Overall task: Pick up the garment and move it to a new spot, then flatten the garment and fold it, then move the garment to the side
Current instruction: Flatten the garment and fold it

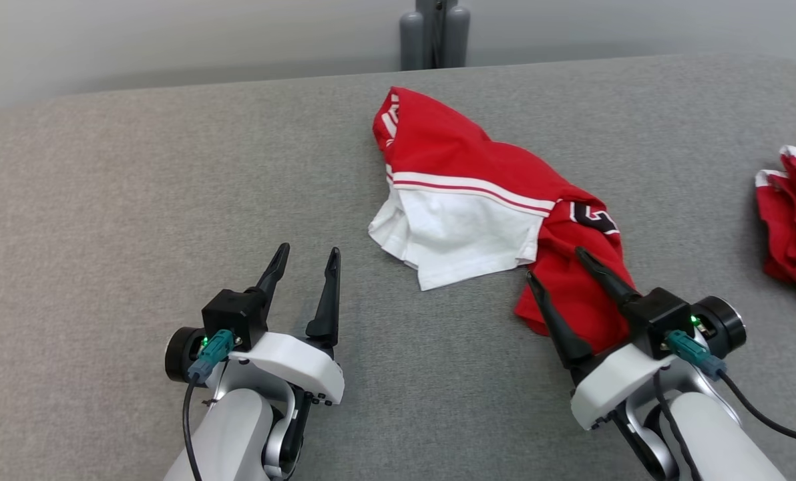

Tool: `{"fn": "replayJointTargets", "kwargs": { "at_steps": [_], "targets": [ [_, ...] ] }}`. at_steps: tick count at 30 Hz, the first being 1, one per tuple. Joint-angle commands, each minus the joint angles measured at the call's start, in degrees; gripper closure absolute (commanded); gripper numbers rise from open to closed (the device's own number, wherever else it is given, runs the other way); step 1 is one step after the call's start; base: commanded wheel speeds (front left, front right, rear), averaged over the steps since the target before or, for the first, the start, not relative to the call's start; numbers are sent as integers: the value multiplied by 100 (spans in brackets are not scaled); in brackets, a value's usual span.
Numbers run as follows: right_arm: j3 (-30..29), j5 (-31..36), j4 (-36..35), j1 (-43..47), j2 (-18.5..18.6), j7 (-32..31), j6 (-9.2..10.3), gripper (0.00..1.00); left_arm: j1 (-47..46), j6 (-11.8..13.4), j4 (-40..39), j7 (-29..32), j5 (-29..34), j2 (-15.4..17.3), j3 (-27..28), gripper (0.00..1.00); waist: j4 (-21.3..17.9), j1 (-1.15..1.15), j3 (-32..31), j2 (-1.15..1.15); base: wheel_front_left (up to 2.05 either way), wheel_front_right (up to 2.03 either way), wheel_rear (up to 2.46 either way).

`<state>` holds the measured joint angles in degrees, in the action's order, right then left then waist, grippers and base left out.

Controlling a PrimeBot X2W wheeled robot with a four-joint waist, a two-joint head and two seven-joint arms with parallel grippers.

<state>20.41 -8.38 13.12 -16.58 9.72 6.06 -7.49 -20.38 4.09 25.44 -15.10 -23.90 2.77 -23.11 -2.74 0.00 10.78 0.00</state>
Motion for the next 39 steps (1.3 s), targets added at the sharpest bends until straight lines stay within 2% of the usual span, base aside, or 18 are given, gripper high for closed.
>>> {"fn": "replayJointTargets", "kwargs": {
  "at_steps": [1,16,24,34,35,37,39],
  "targets": [
    [124,-6,151,-156,0,68,-2,0,-22,5,-29,-5,-49,26,-25,0,174,0,82,0,0,0,0],
    [965,-198,1310,-924,-149,-182,-1,0,-72,107,-171,-6,-301,28,-315,0,959,0,404,0,0,0,0],
    [848,-131,2062,-1212,-169,-89,-1,0,-111,156,-215,-5,-396,25,-413,0,1231,0,538,0,0,0,0],
    [797,-183,2686,-1433,-184,60,-1,0,-125,160,-266,-5,-412,26,-430,0,1373,0,632,0,0,0,0],
    [798,-190,2753,-1446,-182,31,0,45,-124,167,-267,-5,-412,26,-433,0,1378,0,633,0,0,0,0],
    [814,-202,2868,-1479,-190,9,-1,100,-123,172,-268,-5,-413,25,-435,0,1379,0,633,0,0,0,0],
    [854,-200,2946,-1490,-202,9,-1,100,-125,178,-254,-5,-408,26,-416,0,1365,0,627,0,0,0,0]
  ]
}}
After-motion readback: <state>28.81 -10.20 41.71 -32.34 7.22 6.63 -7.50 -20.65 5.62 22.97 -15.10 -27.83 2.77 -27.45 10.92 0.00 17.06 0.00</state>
